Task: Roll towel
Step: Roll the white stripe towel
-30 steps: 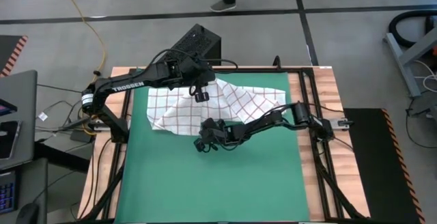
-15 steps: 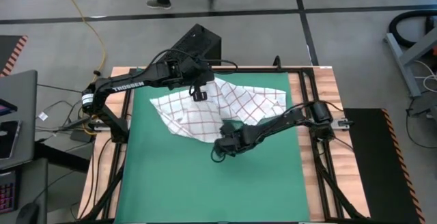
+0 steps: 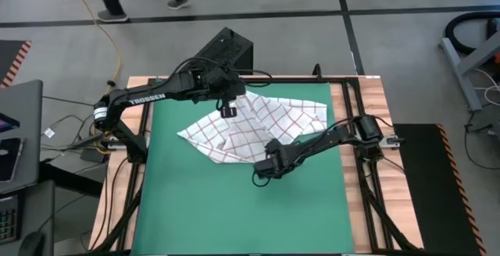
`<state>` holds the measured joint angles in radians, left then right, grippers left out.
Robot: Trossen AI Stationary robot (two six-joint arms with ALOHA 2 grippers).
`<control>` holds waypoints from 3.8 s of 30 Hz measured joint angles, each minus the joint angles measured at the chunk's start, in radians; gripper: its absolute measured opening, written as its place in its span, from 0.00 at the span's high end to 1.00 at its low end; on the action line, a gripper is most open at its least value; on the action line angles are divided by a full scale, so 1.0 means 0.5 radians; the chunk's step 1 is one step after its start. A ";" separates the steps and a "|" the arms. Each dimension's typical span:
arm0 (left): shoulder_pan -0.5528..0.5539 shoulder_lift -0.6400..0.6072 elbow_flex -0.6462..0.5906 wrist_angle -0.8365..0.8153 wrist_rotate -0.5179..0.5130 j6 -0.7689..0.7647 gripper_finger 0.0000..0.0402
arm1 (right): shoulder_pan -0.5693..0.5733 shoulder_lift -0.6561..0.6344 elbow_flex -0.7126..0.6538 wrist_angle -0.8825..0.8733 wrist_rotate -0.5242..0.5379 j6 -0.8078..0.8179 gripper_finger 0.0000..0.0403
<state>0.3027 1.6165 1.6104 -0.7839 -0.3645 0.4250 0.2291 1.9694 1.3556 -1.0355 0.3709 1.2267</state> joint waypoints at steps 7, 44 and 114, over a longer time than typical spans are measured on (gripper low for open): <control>0.001 0.000 0.000 -0.015 0.059 -0.037 1.00 | -0.022 0.000 0.000 -0.054 -0.018 -0.098 0.97; 0.002 0.000 0.000 -0.022 0.100 -0.055 1.00 | 0.211 -0.675 -0.859 0.671 0.377 -0.684 0.65; 0.002 0.000 -0.001 0.038 0.163 -0.112 1.00 | -0.305 -0.769 -1.026 1.183 -0.045 -1.304 0.41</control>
<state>0.3038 1.6165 1.6100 -0.7647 -0.2829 0.3691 0.0767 1.5848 0.8425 -0.4442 0.3487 0.5749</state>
